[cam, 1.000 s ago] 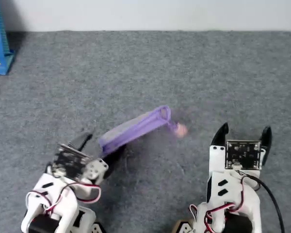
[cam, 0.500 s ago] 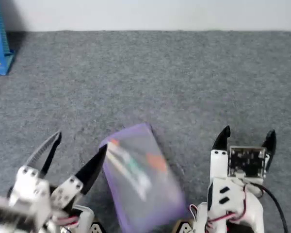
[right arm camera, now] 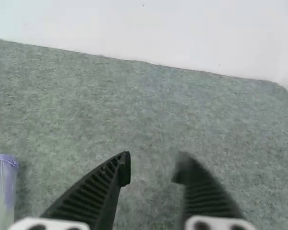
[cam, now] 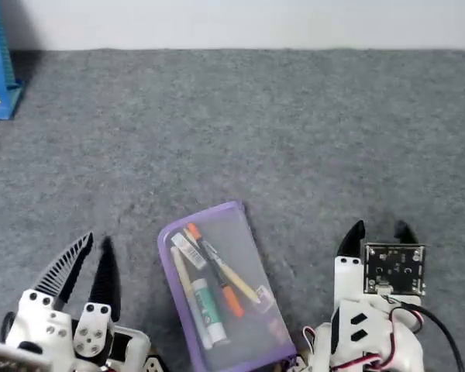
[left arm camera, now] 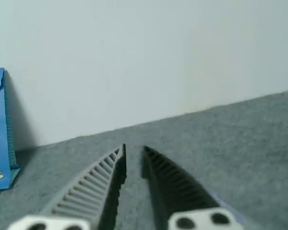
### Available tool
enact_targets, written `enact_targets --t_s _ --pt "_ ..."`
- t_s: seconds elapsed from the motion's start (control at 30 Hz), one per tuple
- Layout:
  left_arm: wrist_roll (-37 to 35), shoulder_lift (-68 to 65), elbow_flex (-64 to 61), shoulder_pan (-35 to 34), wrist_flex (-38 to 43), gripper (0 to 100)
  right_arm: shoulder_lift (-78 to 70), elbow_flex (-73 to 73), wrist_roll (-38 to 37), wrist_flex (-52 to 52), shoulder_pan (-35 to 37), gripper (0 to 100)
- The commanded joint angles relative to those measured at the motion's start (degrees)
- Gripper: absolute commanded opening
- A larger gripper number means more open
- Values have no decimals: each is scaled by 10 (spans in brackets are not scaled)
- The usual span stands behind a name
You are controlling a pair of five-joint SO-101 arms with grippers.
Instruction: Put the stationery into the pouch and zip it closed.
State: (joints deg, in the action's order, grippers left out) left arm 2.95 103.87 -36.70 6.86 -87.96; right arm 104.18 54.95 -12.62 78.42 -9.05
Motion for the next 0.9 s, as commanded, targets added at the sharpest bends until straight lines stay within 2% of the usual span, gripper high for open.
enact_targets --t_s 0.0,0.1,0.23,0.37,0.6,0.8,0.87 --pt "38 5 7 -4 -36 12 -1 -25 6 26 -1 51" --pt "49 5 -14 -4 -59 12 -1 -23 38 56 2 6" --pt "47 6 -51 -4 -61 12 -1 -11 94 62 -1 8" --pt "49 6 -64 -4 -57 12 -1 34 102 51 2 8" --pt "107 5 -196 -4 45 12 -1 161 103 -58 2 8" --pt "118 4 -333 -5 125 12 -1 293 103 -173 2 8" --pt "115 4 -378 -30 158 12 -1 331 103 -207 2 8"
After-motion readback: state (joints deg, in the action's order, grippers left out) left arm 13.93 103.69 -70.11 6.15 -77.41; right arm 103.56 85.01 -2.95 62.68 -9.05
